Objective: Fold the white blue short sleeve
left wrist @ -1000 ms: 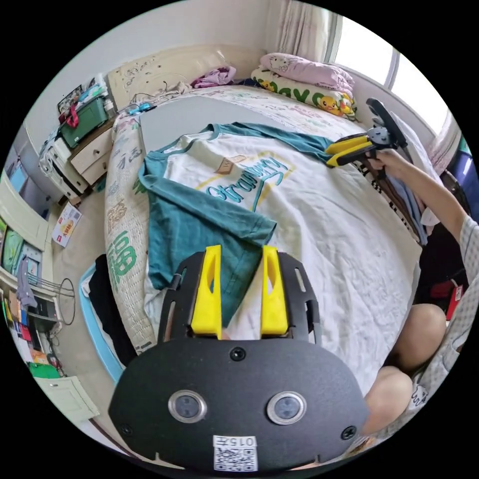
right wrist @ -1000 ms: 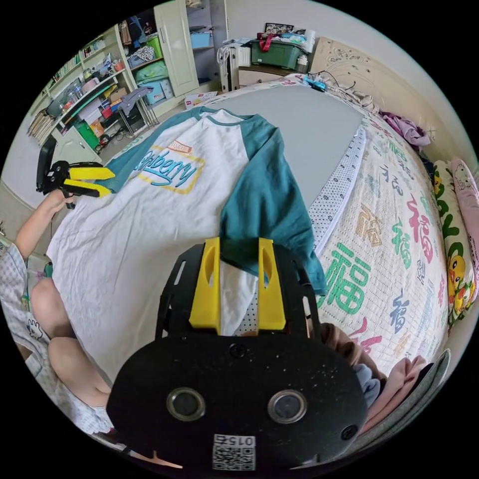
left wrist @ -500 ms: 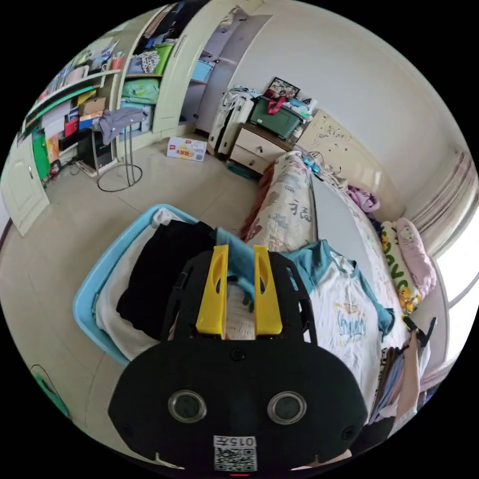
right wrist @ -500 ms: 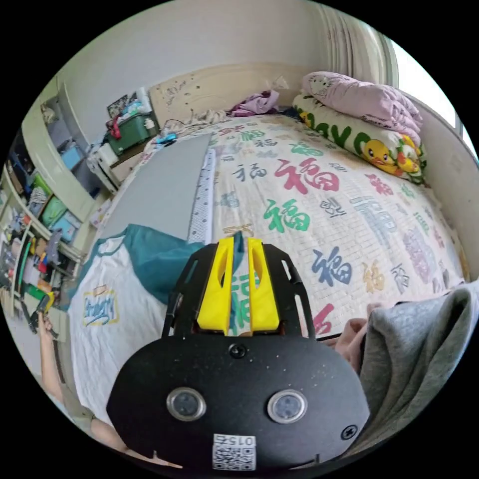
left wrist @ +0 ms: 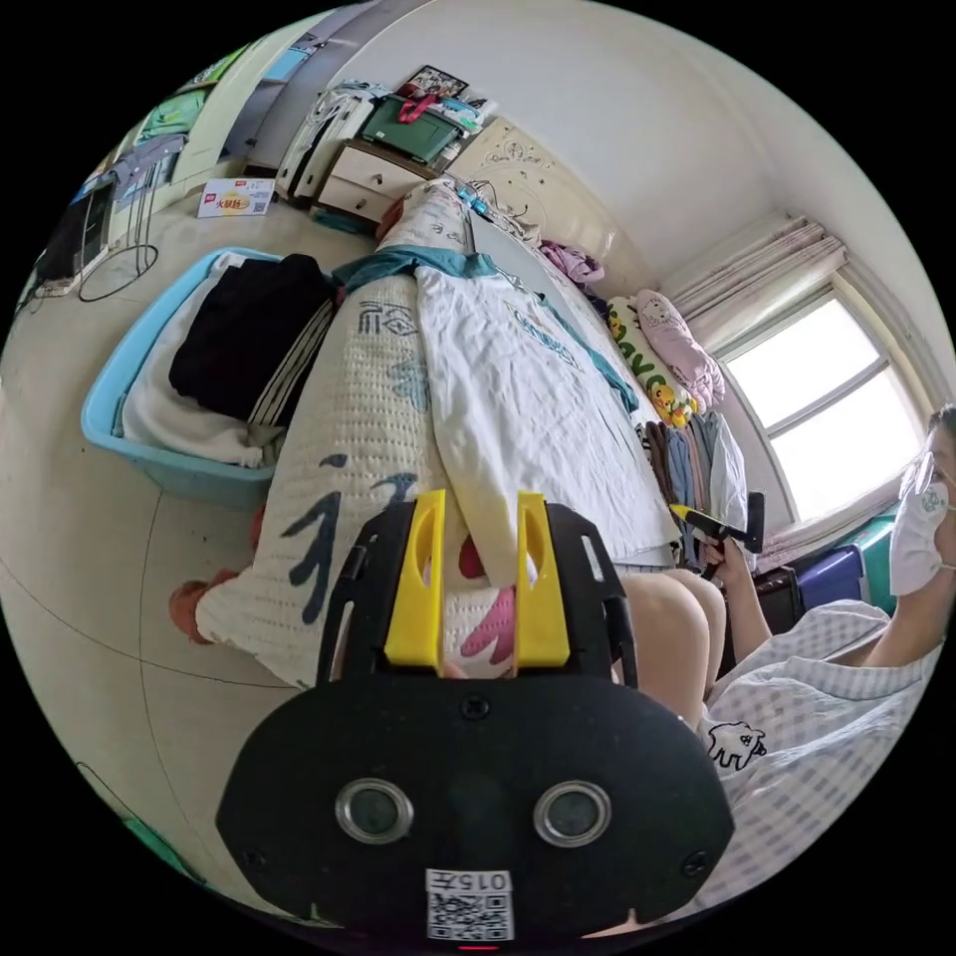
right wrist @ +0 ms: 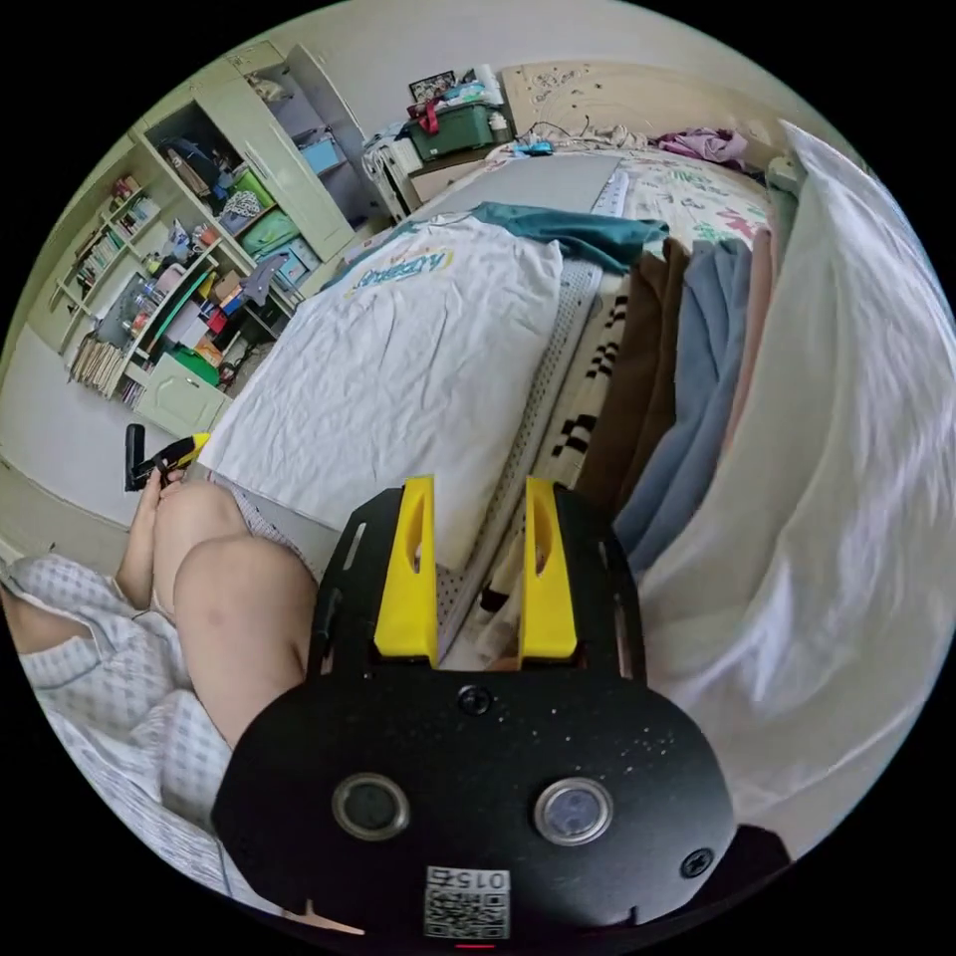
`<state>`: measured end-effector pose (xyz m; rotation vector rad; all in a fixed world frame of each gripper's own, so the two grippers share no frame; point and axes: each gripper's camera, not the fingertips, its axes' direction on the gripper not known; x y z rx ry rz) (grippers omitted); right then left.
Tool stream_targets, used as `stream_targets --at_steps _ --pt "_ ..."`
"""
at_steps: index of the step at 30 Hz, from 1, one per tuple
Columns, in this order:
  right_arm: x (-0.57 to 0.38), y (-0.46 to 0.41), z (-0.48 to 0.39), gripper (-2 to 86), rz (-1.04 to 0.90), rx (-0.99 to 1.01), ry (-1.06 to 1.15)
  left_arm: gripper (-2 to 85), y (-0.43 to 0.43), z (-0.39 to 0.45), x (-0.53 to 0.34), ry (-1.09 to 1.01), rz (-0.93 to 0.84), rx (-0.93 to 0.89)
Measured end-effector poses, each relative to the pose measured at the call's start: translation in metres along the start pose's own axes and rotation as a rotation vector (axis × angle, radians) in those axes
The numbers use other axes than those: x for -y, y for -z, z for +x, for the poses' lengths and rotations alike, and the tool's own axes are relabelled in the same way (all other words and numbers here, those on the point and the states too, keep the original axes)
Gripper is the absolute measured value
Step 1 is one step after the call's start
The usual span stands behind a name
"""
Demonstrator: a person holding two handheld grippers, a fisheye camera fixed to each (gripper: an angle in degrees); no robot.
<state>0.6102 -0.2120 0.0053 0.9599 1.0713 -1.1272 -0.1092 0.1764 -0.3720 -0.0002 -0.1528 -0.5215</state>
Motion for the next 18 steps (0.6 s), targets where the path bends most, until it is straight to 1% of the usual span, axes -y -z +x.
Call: stream_targets --at_steps 3,4,6,7,8,9,11,13,15,18 --pt "-0.012 0.019 0.022 11.9 -0.001 0.119 -0.076 8.9 0.009 -0.013 -0.009 0.036 0.009 -0.048" --pt "-0.015 0.029 0.030 10.9 0.006 0.163 -0.104 7.7 0.010 -0.015 -0.009 0.035 -0.025 -0.092" --pt "-0.022 0.056 0.034 7.2 0.025 0.110 -0.109 5.8 0.004 -0.015 -0.009 0.019 -0.100 -0.137" --pt "-0.024 0.063 0.034 5.8 0.025 0.099 -0.104 4.0 0.002 -0.013 -0.010 0.014 -0.117 -0.115" --pt "-0.030 0.080 0.033 2.4 0.031 0.096 -0.100 2.8 0.003 -0.013 -0.011 0.011 -0.116 -0.093" --pt "-0.037 0.097 0.031 0.3 0.036 0.142 -0.093 1.3 0.007 -0.012 -0.013 0.000 -0.113 -0.073" --pt "-0.050 0.123 0.030 -0.4 0.056 0.200 -0.087 0.3 0.019 -0.011 -0.018 -0.011 -0.087 -0.053" --pt "-0.064 0.144 0.028 -0.6 0.058 0.173 -0.090 -0.3 0.040 -0.010 -0.028 -0.013 -0.040 -0.029" --pt "-0.076 0.161 0.028 -0.7 0.067 0.186 -0.093 -0.5 0.052 -0.013 -0.034 -0.007 -0.017 -0.021" --pt "-0.092 0.187 0.017 -0.6 0.050 0.153 -0.062 -0.5 0.064 -0.021 -0.043 0.016 -0.016 0.001"
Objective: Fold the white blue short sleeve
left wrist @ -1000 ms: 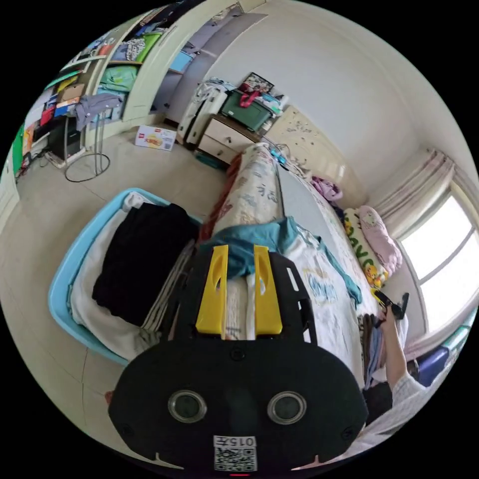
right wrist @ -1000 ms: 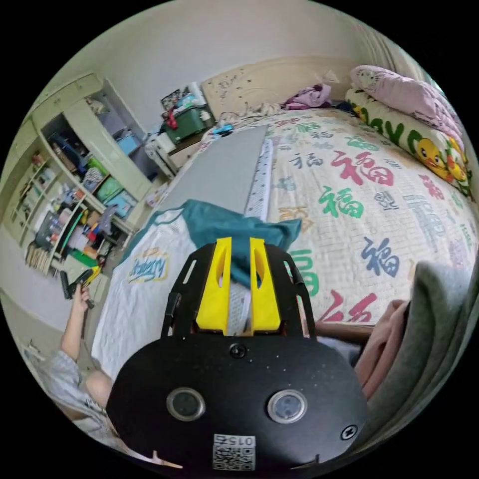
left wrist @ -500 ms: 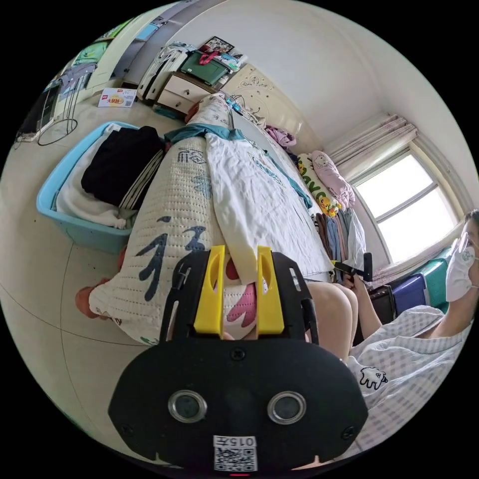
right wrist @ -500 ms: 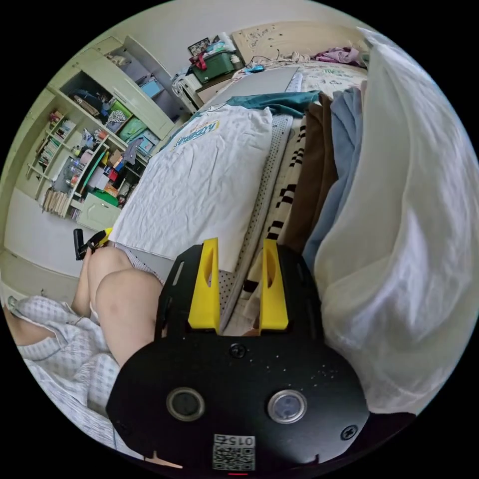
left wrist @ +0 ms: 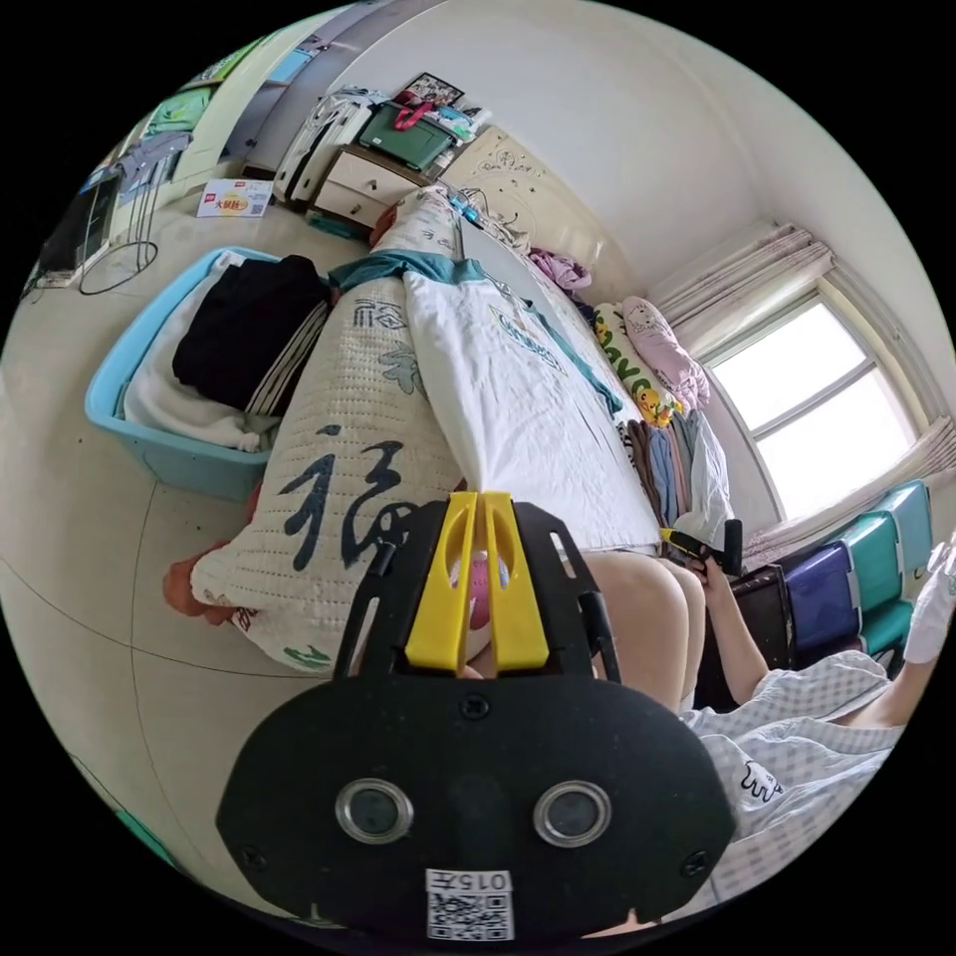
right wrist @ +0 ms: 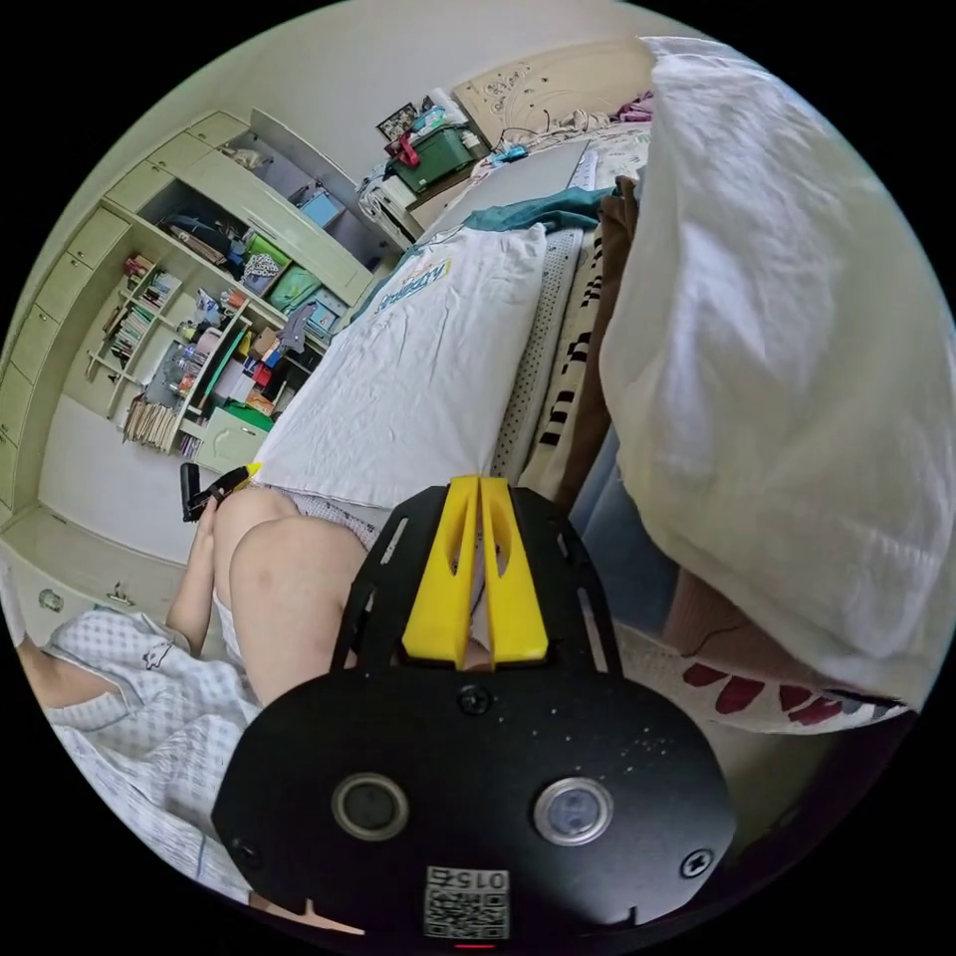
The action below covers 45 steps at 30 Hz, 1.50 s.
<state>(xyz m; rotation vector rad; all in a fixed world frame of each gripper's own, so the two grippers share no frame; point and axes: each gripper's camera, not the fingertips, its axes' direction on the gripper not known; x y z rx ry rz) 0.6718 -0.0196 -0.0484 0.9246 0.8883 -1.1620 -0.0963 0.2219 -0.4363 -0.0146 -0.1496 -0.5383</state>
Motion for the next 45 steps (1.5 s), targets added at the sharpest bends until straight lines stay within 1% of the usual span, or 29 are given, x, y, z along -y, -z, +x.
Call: stream_targets --at_steps 5,10,12,14,16,18,19,21,22,24,26,29,31,32,34,35,38,45 --pt "-0.033 0.028 -0.003 -0.5 0.035 0.036 -0.056 -0.4 0.005 -0.006 -0.020 0.019 -0.012 0.039" --pt "-0.059 0.044 -0.015 0.6 0.051 -0.007 -0.060 0.8 0.011 -0.008 -0.039 0.035 0.010 0.048" --pt "-0.066 0.054 -0.015 3.6 0.062 -0.023 -0.078 2.5 0.015 -0.008 -0.042 0.043 0.019 0.049" --pt "-0.071 0.059 -0.014 8.2 0.078 0.067 -0.079 6.3 0.020 -0.008 -0.046 0.041 0.038 0.027" --pt "-0.073 0.057 -0.016 9.7 0.069 0.114 -0.077 6.9 0.017 -0.007 -0.051 0.035 0.018 0.017" --pt "-0.078 0.055 -0.027 7.2 0.062 0.009 -0.066 4.8 0.017 -0.004 -0.054 0.029 0.018 0.054" --pt "-0.080 0.055 -0.030 6.0 0.061 -0.016 -0.065 1.9 0.016 -0.001 -0.055 0.018 -0.001 0.074" --pt "-0.088 0.058 -0.034 0.5 0.058 -0.034 -0.055 0.7 0.017 0.002 -0.059 0.018 0.005 0.076" --pt "-0.090 0.059 -0.034 0.3 0.059 -0.035 -0.062 0.4 0.019 0.005 -0.061 0.016 0.010 0.087" --pt "-0.103 0.064 -0.035 -0.3 0.064 -0.100 -0.073 0.2 0.022 0.010 -0.065 0.014 0.025 0.106" --pt "-0.113 0.068 -0.038 -0.2 0.070 -0.109 -0.065 0.3 0.023 0.014 -0.070 0.008 0.031 0.123" --pt "-0.125 0.071 -0.050 0.9 0.093 -0.144 -0.036 1.7 0.017 0.020 -0.075 -0.002 0.002 0.147" --pt "-0.125 0.068 -0.052 3.3 0.102 -0.123 -0.046 4.0 0.018 0.020 -0.081 0.025 0.039 0.110" --pt "-0.123 0.064 -0.053 6.3 0.113 -0.088 -0.054 4.5 0.018 0.019 -0.082 0.031 0.051 0.094" --pt "-0.120 0.053 -0.055 7.7 0.116 -0.041 -0.060 4.3 0.012 0.021 -0.086 0.039 0.073 0.050" --pt "-0.118 0.041 -0.060 6.7 0.091 -0.036 -0.043 3.8 0.008 0.023 -0.086 0.031 0.061 0.056" --pt "-0.120 0.011 -0.074 0.2 0.015 -0.108 0.005 1.4 -0.004 0.040 -0.088 -0.024 0.034 0.140" --pt "-0.143 -0.012 -0.077 -0.6 0.012 -0.129 0.045 0.1 -0.027 0.065 -0.092 -0.101 -0.003 0.216"
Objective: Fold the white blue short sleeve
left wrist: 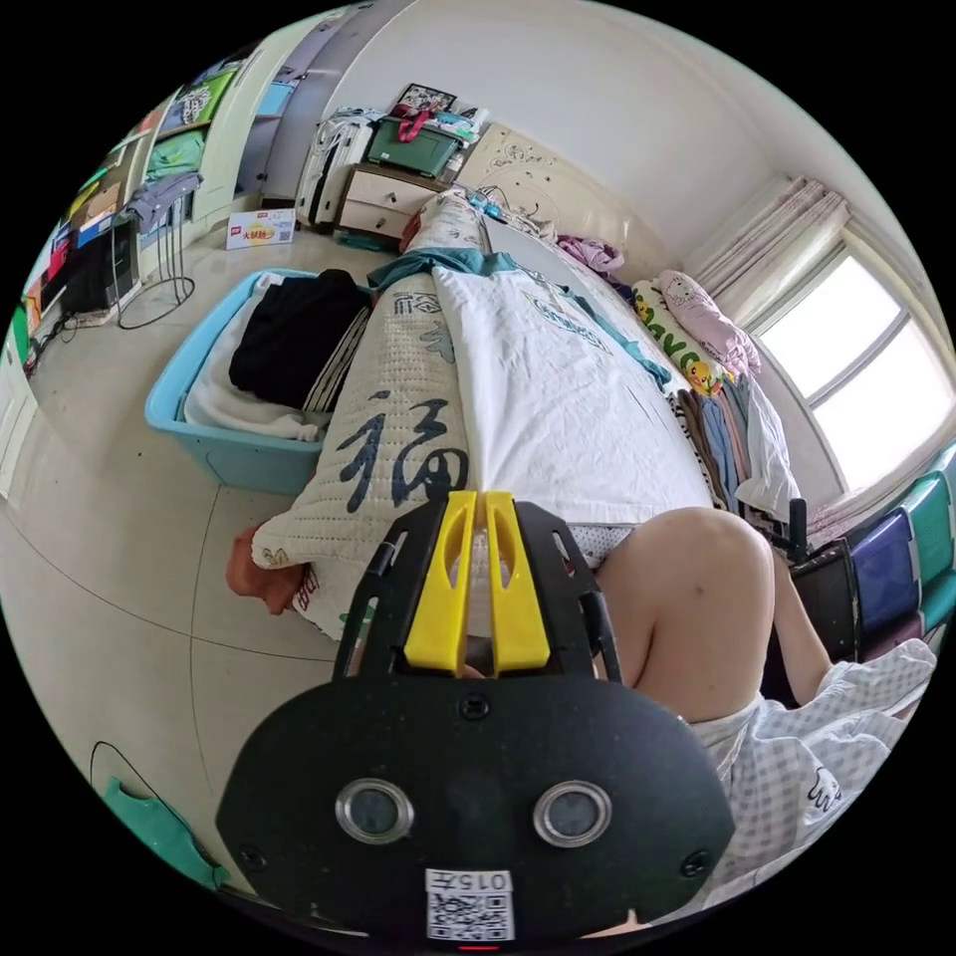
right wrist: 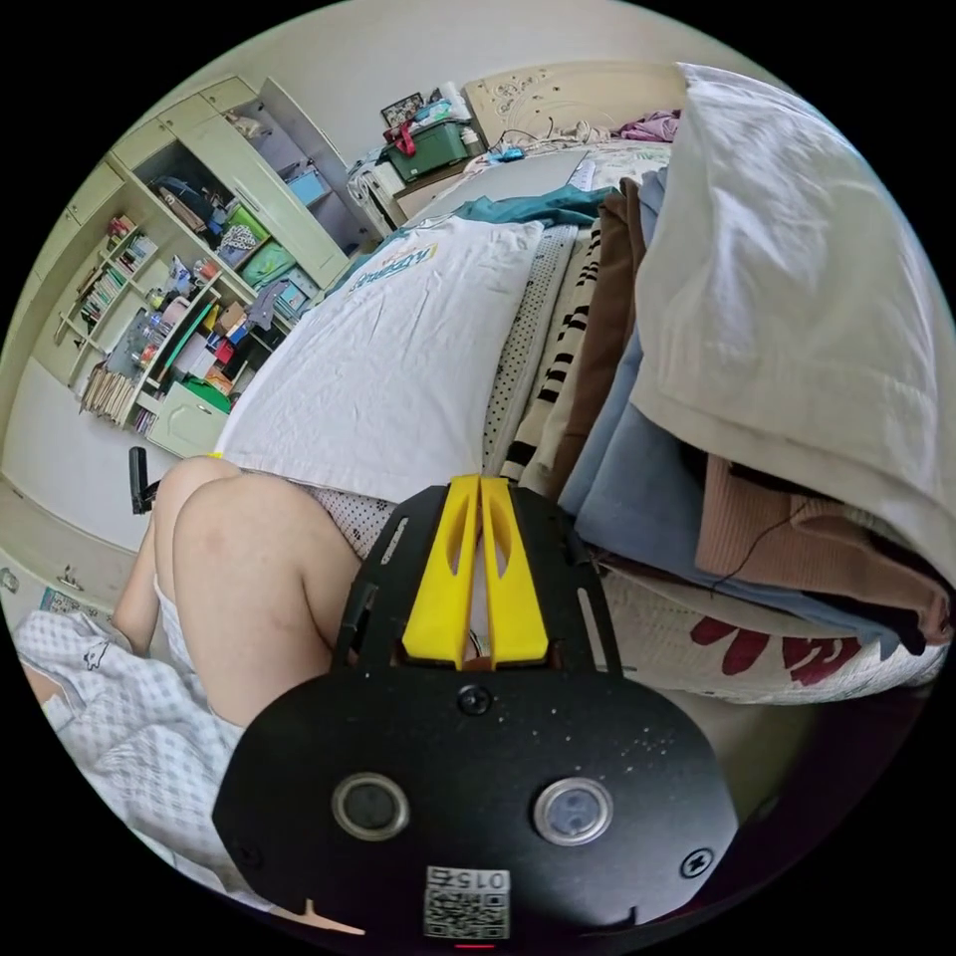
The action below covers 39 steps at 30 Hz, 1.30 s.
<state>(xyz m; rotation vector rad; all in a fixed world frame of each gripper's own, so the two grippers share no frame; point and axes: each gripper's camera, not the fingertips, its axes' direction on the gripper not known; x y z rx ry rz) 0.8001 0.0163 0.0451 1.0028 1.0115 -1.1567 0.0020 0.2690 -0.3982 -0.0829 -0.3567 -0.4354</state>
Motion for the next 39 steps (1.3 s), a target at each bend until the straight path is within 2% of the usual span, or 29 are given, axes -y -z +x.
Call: stream_targets --at_steps 8,13,17,22,25,29,33,39 --pt "-0.012 -0.042 -0.016 -0.5 -0.019 -0.062 0.096 0.9 -0.029 0.041 0.013 -0.122 -0.074 0.103" --pt "-0.018 -0.065 -0.022 -0.5 0.002 -0.097 0.118 1.2 -0.055 0.078 0.022 -0.204 -0.124 0.227" --pt "-0.023 -0.077 -0.024 -0.5 0.039 -0.117 0.192 1.4 -0.067 0.088 0.025 -0.215 -0.121 0.227" --pt "-0.018 -0.073 0.002 -0.5 -0.014 -0.089 0.104 2.0 -0.073 0.080 0.040 -0.139 -0.173 0.146" --pt "-0.014 -0.047 0.002 -0.5 0.075 -0.117 0.167 2.3 -0.067 0.086 0.052 -0.139 -0.148 0.204" --pt "0.040 -0.008 -0.003 -0.1 0.305 -0.172 0.205 3.6 -0.055 0.117 0.091 -0.196 -0.024 0.207" --pt "0.147 -0.032 -0.004 1.7 0.474 -0.090 0.249 5.5 -0.094 0.192 0.168 -0.395 0.037 0.071" --pt "0.334 -0.146 0.062 9.5 0.437 -0.236 -0.009 5.9 -0.228 0.321 0.285 -0.664 -0.059 -0.058"
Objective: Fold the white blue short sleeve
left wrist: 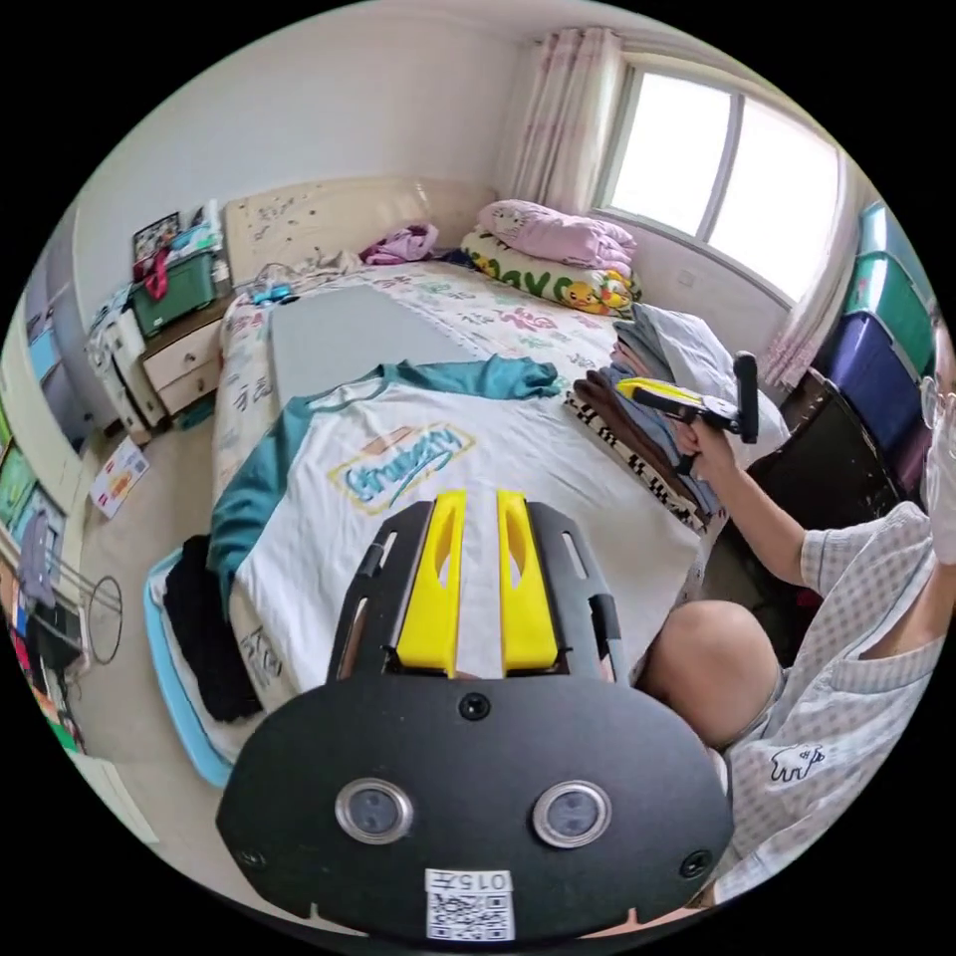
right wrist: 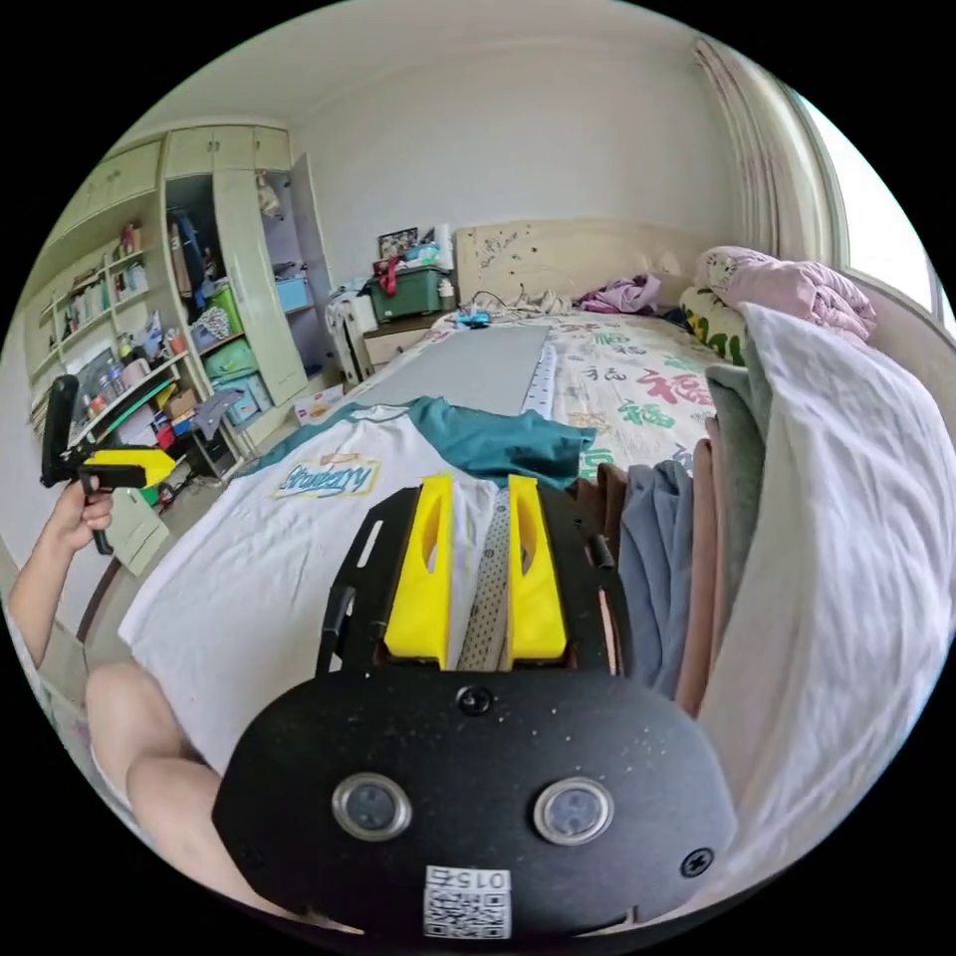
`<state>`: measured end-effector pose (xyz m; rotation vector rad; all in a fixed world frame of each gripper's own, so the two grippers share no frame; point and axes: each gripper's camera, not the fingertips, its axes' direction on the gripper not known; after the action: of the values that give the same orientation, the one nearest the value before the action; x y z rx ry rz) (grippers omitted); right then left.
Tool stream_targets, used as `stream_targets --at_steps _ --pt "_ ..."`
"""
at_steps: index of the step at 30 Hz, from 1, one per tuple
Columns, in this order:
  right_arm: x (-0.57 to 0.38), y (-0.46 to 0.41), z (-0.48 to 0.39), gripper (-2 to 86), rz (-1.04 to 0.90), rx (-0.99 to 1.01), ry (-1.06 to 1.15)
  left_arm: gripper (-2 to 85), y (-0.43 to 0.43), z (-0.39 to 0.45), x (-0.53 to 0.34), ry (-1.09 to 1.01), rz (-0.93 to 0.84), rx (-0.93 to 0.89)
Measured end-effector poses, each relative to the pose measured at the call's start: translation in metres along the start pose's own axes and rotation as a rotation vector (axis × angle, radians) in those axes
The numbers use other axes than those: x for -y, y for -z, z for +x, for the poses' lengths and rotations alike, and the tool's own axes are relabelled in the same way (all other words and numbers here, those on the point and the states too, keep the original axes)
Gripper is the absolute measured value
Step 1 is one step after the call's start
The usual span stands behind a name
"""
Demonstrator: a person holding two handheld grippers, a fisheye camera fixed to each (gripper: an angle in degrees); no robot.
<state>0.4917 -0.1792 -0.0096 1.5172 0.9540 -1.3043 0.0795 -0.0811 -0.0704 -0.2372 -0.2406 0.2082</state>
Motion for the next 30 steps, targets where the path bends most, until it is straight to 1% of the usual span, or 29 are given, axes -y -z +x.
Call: stream_targets --at_steps 3,4,6,7,8,9,11,13,14,16,22,24,26,27,29,30 --pt "0.039 -0.057 0.020 9.7 0.003 -0.077 -0.035 6.4 -0.075 0.011 0.084 -0.068 -0.050 -0.011" --pt "0.058 -0.085 0.029 9.9 -0.013 -0.129 -0.031 6.6 -0.105 0.014 0.117 -0.076 -0.064 -0.051" --pt "0.089 -0.148 0.062 10.6 -0.127 -0.216 -0.073 6.8 -0.148 0.020 0.162 -0.071 -0.065 -0.094" --pt "0.094 -0.164 0.074 10.7 -0.167 -0.220 -0.094 7.0 -0.175 0.023 0.191 -0.062 -0.068 -0.110" --pt "0.102 -0.194 0.099 10.7 -0.260 -0.185 -0.148 7.0 -0.189 0.025 0.204 -0.057 -0.070 -0.116" --pt "0.107 -0.203 0.108 10.7 -0.293 -0.160 -0.168 7.1 -0.216 0.028 0.229 -0.047 -0.082 -0.121" --pt "0.119 -0.212 0.117 11.1 -0.284 -0.123 -0.154 7.2 -0.257 0.034 0.259 -0.041 -0.112 -0.098" --pt "0.125 -0.218 0.118 11.0 -0.277 -0.145 -0.137 7.4 -0.310 0.040 0.291 -0.035 -0.172 -0.036" --pt "0.130 -0.220 0.120 10.6 -0.271 -0.144 -0.135 7.4 -0.321 0.042 0.297 -0.030 -0.180 -0.028" --pt "0.135 -0.219 0.128 8.5 -0.255 -0.130 -0.143 7.8 -0.364 0.046 0.318 -0.004 -0.199 -0.017" --pt "0.149 -0.206 0.144 2.4 -0.206 -0.102 -0.149 8.4 -0.450 0.051 0.344 0.069 -0.277 0.009" --pt "0.152 -0.196 0.151 0.7 -0.193 -0.074 -0.150 7.3 -0.467 0.048 0.346 0.086 -0.304 0.064" --pt "0.154 -0.188 0.154 0.1 -0.185 -0.068 -0.151 4.7 -0.472 0.041 0.347 0.117 -0.284 0.067" --pt "0.155 -0.182 0.156 -0.1 -0.177 -0.065 -0.151 1.7 -0.472 0.034 0.348 0.125 -0.279 0.066" --pt "0.155 -0.167 0.159 -0.4 -0.146 -0.048 -0.156 0.6 -0.467 0.024 0.348 0.127 -0.268 0.038" --pt "0.153 -0.154 0.162 -0.5 -0.113 -0.025 -0.165 0.2 -0.455 0.016 0.346 0.127 -0.217 0.036"
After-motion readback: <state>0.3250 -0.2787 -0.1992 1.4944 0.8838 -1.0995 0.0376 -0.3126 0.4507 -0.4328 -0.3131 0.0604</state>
